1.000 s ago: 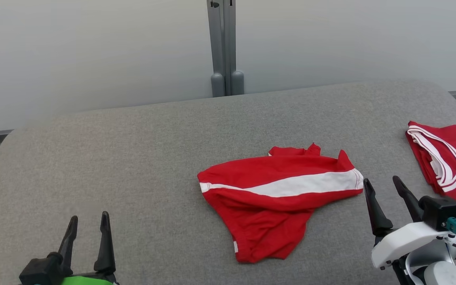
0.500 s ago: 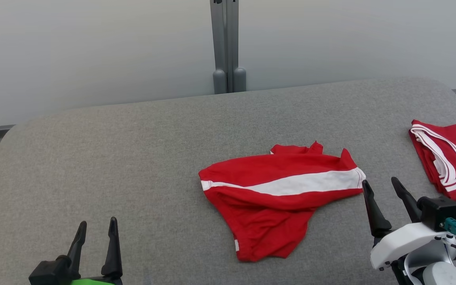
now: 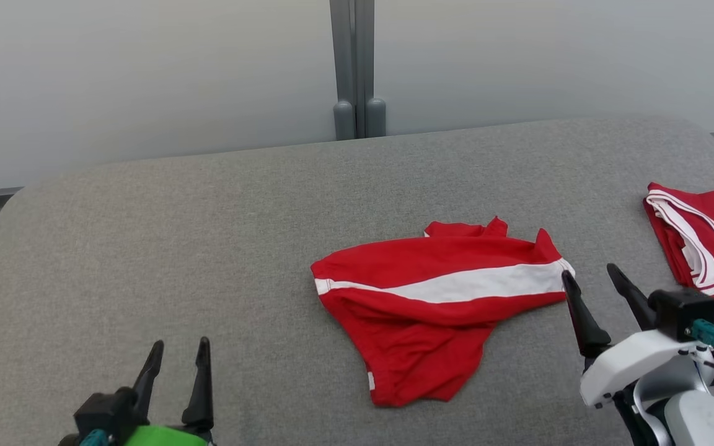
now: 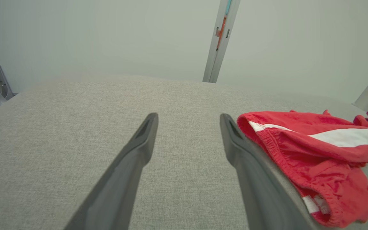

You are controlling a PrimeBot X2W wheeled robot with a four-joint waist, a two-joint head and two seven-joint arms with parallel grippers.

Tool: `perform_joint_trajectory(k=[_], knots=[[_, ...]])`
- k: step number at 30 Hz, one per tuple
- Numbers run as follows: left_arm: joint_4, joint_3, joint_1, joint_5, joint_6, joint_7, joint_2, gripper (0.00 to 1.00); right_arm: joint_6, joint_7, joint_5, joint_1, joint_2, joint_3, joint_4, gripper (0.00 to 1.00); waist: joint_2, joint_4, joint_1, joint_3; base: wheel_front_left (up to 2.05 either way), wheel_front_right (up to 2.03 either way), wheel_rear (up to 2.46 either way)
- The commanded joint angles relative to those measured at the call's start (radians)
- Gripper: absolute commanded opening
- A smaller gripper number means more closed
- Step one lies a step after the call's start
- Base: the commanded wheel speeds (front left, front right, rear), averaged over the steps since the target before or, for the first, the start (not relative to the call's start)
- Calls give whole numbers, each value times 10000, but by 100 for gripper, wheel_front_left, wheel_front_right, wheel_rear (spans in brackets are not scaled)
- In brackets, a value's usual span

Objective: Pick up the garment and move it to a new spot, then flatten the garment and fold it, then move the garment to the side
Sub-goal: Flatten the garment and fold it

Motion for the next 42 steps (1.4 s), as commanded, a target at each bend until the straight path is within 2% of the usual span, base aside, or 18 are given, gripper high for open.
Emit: perform_joint_trajectory(k=[1, 8, 13, 16, 26, 29, 34, 42], knots=[[47, -164, -340, -23, -71, 196, 20, 100, -2, 173, 207, -295, -149, 41, 65, 100, 0, -10, 0, 59, 0, 0, 0], [1099, -1229, -2050, -1139, -200, 2684, -291, 100, -2, 2441, 1699, -1592, -997, 347, 1034, 100, 0, 91, 0, 409, 0, 0, 0], [2112, -1833, -3500, -1919, -219, 4090, -543, 100, -2, 3628, 2710, -2523, -1529, 659, 1730, 100, 0, 60, 0, 924, 0, 0, 0], [2659, -2132, -4299, -2235, 44, 4599, -613, 100, -2, 3910, 3371, -3049, -1892, 1056, 1992, 100, 0, -7, 0, 1321, 0, 0, 0], [3691, -3595, -5873, -4225, 949, 5012, -644, 100, -2, 3451, 4840, -4177, -2914, 2655, 2791, 100, 0, -241, 0, 2062, 0, 0, 0], [3992, -4062, -6191, -4277, 1158, 4924, -644, 100, -2, 3238, 5260, -4413, -3134, 3066, 3002, 100, 0, -276, 0, 2172, 0, 0, 0], [4350, -4482, -6607, -4879, 1338, 4885, -640, 100, -2, 3180, 6202, -4790, -3372, 3953, 3312, 100, 0, -298, 0, 2357, 0, 0, 0], [4642, -4911, -6997, -5494, 1400, 4748, -640, 100, -2, 3077, 7793, -5294, -3679, 4822, 3740, 100, 0, -196, 0, 2698, 0, 0, 0]])
